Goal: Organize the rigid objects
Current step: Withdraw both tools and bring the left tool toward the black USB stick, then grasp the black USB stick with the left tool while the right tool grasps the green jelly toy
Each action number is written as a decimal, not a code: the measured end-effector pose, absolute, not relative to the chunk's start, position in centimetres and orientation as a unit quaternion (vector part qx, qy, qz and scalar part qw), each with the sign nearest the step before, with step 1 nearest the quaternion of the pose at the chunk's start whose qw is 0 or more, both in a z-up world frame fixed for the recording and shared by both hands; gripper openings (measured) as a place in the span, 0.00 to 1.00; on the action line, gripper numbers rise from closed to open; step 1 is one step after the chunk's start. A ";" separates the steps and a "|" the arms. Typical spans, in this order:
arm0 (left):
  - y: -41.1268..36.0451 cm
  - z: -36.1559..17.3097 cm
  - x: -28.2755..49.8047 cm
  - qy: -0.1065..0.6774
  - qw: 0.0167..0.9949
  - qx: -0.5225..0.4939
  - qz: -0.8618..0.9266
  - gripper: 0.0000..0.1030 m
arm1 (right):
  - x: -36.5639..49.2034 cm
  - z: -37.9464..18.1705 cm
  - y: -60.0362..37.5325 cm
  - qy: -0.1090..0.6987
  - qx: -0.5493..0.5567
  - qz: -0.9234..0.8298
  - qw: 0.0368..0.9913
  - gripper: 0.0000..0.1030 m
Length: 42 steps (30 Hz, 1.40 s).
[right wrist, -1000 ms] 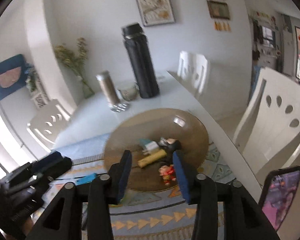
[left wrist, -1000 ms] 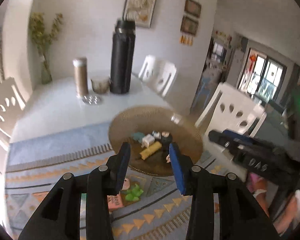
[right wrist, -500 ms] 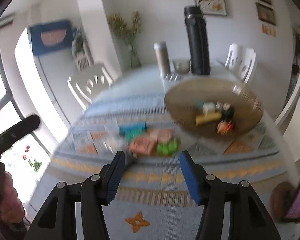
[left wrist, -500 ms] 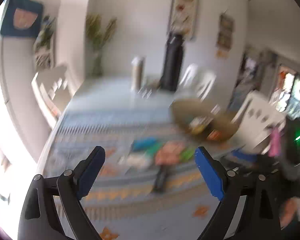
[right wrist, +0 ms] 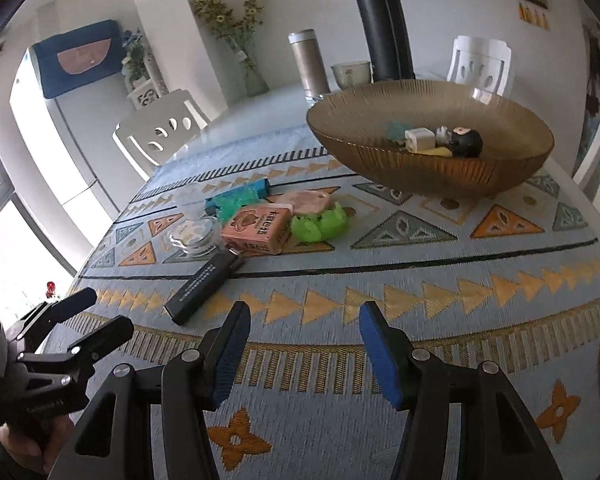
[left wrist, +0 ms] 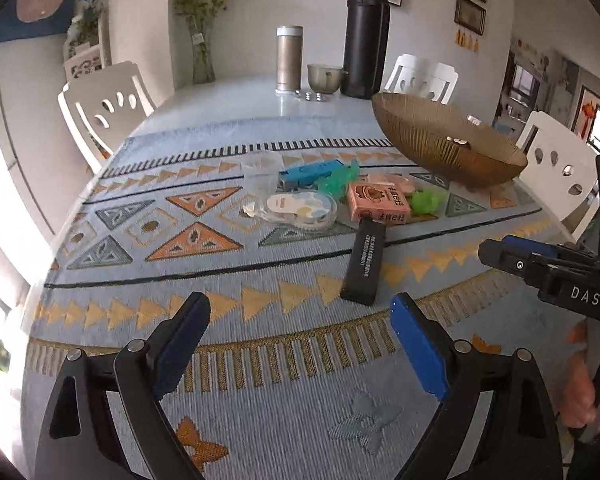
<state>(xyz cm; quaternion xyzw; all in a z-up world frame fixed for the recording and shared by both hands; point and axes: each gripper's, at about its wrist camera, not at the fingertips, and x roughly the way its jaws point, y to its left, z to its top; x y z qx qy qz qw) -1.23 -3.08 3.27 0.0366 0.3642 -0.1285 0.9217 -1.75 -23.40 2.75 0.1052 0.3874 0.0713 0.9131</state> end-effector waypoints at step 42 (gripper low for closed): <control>-8.4 1.4 5.7 0.446 0.863 0.059 -0.228 0.21 | 8.3 2.0 -20.8 0.422 0.006 0.039 0.906 0.41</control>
